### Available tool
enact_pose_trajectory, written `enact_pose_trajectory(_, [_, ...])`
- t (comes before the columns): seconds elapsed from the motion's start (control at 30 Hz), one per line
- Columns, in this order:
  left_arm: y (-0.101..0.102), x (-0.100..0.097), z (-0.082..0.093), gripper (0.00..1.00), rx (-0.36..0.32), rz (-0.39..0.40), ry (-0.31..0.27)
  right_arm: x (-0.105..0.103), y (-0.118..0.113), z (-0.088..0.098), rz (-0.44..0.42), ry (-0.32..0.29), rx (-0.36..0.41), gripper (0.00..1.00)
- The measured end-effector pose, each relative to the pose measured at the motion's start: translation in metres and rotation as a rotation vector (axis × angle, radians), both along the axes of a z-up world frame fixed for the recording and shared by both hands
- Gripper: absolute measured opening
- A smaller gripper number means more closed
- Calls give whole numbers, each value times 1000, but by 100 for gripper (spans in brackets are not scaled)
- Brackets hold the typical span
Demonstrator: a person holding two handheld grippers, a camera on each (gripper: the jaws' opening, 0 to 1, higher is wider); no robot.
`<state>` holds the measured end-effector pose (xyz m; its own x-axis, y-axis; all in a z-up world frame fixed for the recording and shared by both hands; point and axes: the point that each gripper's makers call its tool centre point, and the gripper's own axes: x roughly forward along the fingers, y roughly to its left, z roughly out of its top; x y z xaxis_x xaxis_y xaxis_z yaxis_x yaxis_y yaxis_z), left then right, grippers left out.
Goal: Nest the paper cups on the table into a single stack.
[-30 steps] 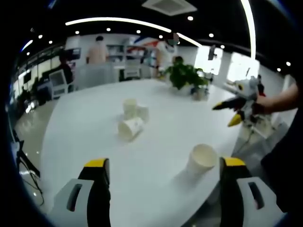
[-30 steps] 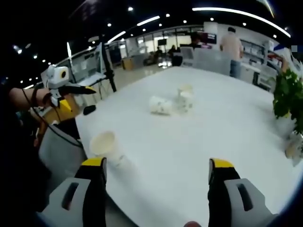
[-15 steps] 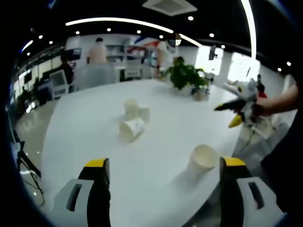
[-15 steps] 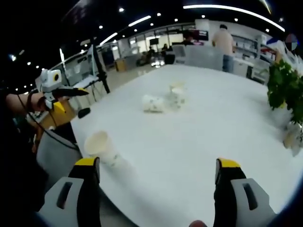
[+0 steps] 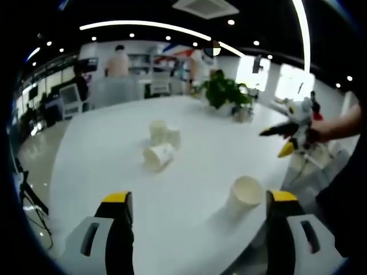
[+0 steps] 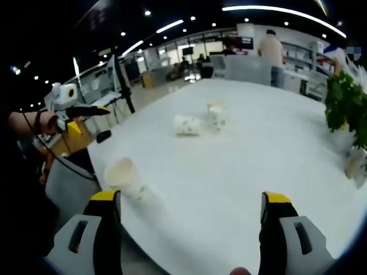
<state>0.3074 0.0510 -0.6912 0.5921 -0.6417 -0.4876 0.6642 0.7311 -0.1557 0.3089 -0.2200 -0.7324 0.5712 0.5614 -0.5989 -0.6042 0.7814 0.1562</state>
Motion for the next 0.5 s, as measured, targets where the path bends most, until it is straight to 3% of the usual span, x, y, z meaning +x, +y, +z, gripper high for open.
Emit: enact_pose_trajectory(0.5, [3,2,4,96,10,3,-6,-5,0,0,-7,-19,6,100])
